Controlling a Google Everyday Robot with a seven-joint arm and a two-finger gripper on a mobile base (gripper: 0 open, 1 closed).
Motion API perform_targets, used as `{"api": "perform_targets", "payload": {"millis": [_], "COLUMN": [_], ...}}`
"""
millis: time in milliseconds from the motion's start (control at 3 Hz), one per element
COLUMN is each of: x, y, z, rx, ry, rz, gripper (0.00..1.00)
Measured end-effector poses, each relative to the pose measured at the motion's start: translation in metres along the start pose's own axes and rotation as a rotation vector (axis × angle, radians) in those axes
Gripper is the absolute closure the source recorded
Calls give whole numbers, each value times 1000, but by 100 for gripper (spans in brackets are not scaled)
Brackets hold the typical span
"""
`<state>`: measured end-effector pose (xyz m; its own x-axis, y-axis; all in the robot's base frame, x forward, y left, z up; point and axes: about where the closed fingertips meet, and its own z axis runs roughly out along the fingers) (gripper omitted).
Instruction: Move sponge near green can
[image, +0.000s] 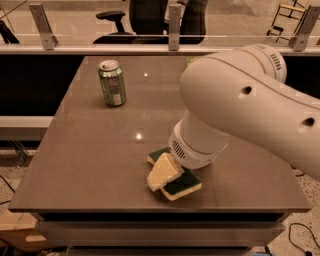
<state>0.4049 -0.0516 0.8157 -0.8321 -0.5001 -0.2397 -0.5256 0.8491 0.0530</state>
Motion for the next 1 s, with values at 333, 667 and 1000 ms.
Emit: {"api": "perform_targets", "payload": {"millis": [333,667,1000], "x": [1,0,-1], "y": [-3,-4,-4], "z": [1,-2,-6], "rx": [6,11,11], "ry": [-26,-34,-34], "rz": [-16,-20,-20], "gripper": [42,65,88]}}
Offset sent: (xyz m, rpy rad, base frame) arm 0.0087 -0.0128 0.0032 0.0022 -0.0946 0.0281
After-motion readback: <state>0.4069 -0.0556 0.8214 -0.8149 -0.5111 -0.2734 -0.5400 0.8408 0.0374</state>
